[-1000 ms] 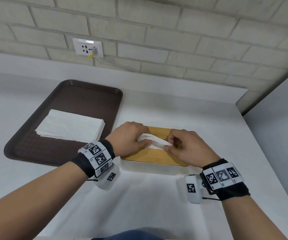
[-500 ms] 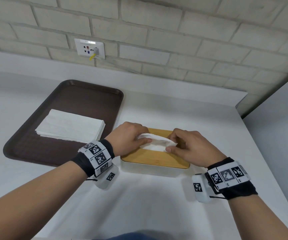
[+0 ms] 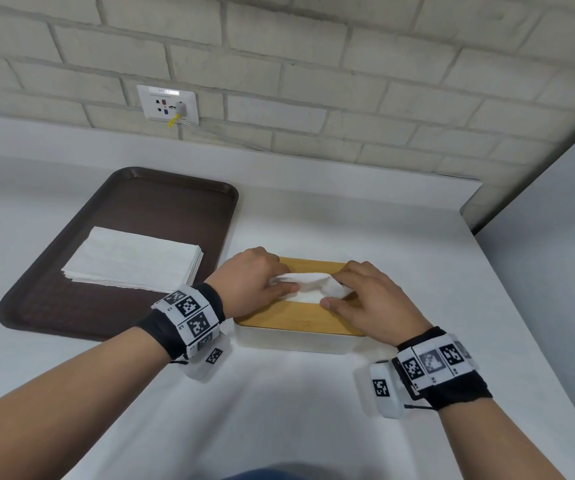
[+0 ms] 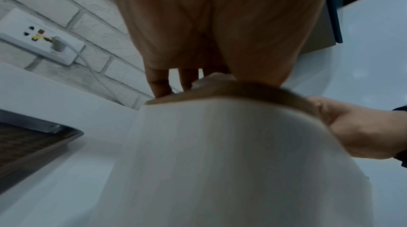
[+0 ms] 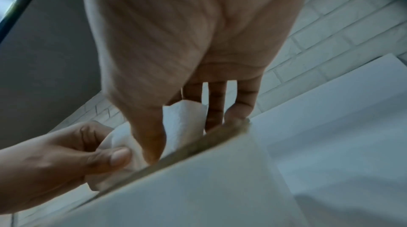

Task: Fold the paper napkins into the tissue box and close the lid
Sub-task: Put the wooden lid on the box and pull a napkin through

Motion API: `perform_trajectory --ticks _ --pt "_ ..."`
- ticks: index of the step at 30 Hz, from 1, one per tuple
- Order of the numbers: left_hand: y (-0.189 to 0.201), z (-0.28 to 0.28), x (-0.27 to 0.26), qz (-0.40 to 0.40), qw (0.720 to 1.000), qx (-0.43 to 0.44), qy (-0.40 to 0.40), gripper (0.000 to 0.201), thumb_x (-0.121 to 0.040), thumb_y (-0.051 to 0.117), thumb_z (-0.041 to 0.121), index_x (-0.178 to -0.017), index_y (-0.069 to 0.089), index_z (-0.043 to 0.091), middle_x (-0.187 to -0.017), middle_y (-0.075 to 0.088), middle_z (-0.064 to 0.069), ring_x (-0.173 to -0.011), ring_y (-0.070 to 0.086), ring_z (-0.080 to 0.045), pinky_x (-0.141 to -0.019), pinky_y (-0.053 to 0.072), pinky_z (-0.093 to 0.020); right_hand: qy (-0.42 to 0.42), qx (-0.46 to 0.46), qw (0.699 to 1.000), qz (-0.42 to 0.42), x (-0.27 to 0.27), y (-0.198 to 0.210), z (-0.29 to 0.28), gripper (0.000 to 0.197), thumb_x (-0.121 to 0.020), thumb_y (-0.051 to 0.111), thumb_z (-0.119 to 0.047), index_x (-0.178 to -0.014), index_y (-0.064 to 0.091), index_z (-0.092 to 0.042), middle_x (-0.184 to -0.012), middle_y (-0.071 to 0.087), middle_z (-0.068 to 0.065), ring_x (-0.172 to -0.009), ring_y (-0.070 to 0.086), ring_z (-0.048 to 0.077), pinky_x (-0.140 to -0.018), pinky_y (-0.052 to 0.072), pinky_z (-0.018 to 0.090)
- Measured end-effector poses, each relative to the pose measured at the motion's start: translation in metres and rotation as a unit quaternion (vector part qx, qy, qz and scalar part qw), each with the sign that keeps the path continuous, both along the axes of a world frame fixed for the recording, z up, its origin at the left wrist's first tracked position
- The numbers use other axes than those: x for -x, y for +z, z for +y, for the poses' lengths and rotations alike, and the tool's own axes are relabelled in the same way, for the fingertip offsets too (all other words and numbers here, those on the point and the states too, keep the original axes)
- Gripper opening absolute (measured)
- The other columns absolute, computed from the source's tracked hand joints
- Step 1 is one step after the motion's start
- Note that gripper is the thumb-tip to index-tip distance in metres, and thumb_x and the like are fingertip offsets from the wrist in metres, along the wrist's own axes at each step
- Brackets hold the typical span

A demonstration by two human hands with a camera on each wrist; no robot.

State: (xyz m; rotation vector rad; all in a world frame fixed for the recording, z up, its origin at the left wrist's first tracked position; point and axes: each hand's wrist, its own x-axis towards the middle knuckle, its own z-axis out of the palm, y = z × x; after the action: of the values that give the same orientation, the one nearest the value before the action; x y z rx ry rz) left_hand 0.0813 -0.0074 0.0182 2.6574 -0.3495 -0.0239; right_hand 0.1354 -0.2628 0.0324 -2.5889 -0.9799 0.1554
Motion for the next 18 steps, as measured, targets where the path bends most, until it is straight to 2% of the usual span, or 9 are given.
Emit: perform_trajectory --ticks 2,3,5,7,9,10,12,15,18 --pt "0.0 -0.001 -0.002 0.01 0.999 -0.029 0.008 0.052 -0.099 0.048 0.054 -0.089 0.075 0.01 -0.081 0.061 -0.002 -0.088 0.055 -0.025 -0.079 0.046 -0.04 -0.019 0.006 1.0 -0.005 0.0 -0.004 0.003 0.023 -0.095 0.065 -0.044 -0.093 0.069 -0.022 -0.094 0.05 -0.017 -0.097 0.044 0.006 -0.077 0.051 0.037" --pt "0.001 -0.002 -0.003 0.019 0.999 -0.043 0.013 0.05 -0.102 0.051 0.05 -0.08 0.07 0.009 -0.079 0.058 -0.001 -0.088 0.053 -0.024 -0.08 0.046 -0.04 -0.023 0.013 1.0 -0.007 -0.001 -0.006 0.004 0.024 -0.097 0.063 -0.041 -0.089 0.069 -0.02 -0.094 0.05 -0.015 -0.097 0.044 0.007 -0.076 0.052 0.039" --pt "0.005 -0.003 -0.004 0.029 0.997 -0.065 0.016 0.051 -0.104 0.055 0.045 -0.063 0.049 0.017 -0.07 0.047 0.003 -0.086 0.048 -0.022 -0.079 0.044 -0.04 -0.026 0.026 0.999 -0.011 -0.002 -0.006 0.005 0.024 -0.099 0.06 -0.037 -0.089 0.071 -0.018 -0.092 0.05 -0.013 -0.096 0.044 0.009 -0.076 0.052 0.04" --pt "0.009 -0.004 -0.005 0.038 0.997 -0.065 0.019 0.053 -0.103 0.056 0.046 -0.059 0.041 0.02 -0.067 0.047 0.001 -0.084 0.05 -0.023 -0.076 0.043 -0.04 -0.024 0.023 0.999 -0.014 -0.003 -0.006 0.005 0.027 -0.099 0.059 -0.038 -0.086 0.071 -0.017 -0.09 0.048 -0.013 -0.095 0.044 0.01 -0.076 0.051 0.039" --pt "0.009 -0.002 -0.005 0.045 0.998 -0.034 0.023 0.047 -0.1 0.059 0.05 -0.067 0.056 0.017 -0.072 0.059 -0.003 -0.081 0.054 -0.023 -0.073 0.043 -0.038 -0.022 0.009 1.0 -0.006 -0.003 -0.006 0.003 0.03 -0.098 0.061 -0.043 -0.084 0.069 -0.018 -0.089 0.049 -0.014 -0.094 0.045 0.011 -0.077 0.05 0.037" --pt "0.009 0.0 -0.004 0.041 0.999 -0.015 0.021 0.041 -0.098 0.062 0.051 -0.077 0.066 0.017 -0.077 0.065 -0.002 -0.08 0.056 -0.021 -0.073 0.044 -0.037 -0.02 0.003 1.0 0.002 -0.003 -0.006 0.002 0.029 -0.096 0.062 -0.046 -0.086 0.07 -0.021 -0.089 0.05 -0.014 -0.095 0.046 0.011 -0.077 0.049 0.035" --pt "0.009 0.004 -0.003 0.03 0.999 0.011 0.021 0.038 -0.098 0.064 0.051 -0.089 0.072 0.015 -0.079 0.068 -0.001 -0.077 0.058 -0.019 -0.071 0.044 -0.033 -0.024 -0.013 1.0 0.015 -0.004 -0.007 0.001 0.025 -0.094 0.065 -0.048 -0.088 0.071 -0.024 -0.088 0.051 -0.015 -0.095 0.046 0.011 -0.078 0.046 0.033" --pt "0.005 0.006 -0.005 0.033 0.999 0.003 0.041 0.046 -0.1 0.063 0.045 -0.076 0.068 0.006 -0.07 0.062 -0.009 -0.07 0.054 -0.025 -0.066 0.04 -0.038 -0.044 -0.04 0.998 0.015 -0.006 -0.009 0.001 0.032 -0.097 0.064 -0.041 -0.075 0.065 -0.018 -0.079 0.049 -0.011 -0.088 0.047 0.014 -0.075 0.042 0.033" --pt "0.001 0.005 -0.007 0.032 0.998 0.011 0.06 0.043 -0.098 0.065 0.047 -0.077 0.072 0.01 -0.07 0.065 -0.005 -0.065 0.052 -0.018 -0.063 0.037 -0.033 -0.051 -0.046 0.998 0.005 -0.006 -0.01 0.003 0.031 -0.097 0.065 -0.041 -0.073 0.061 -0.021 -0.074 0.048 -0.011 -0.084 0.047 0.013 -0.07 0.035 0.027"
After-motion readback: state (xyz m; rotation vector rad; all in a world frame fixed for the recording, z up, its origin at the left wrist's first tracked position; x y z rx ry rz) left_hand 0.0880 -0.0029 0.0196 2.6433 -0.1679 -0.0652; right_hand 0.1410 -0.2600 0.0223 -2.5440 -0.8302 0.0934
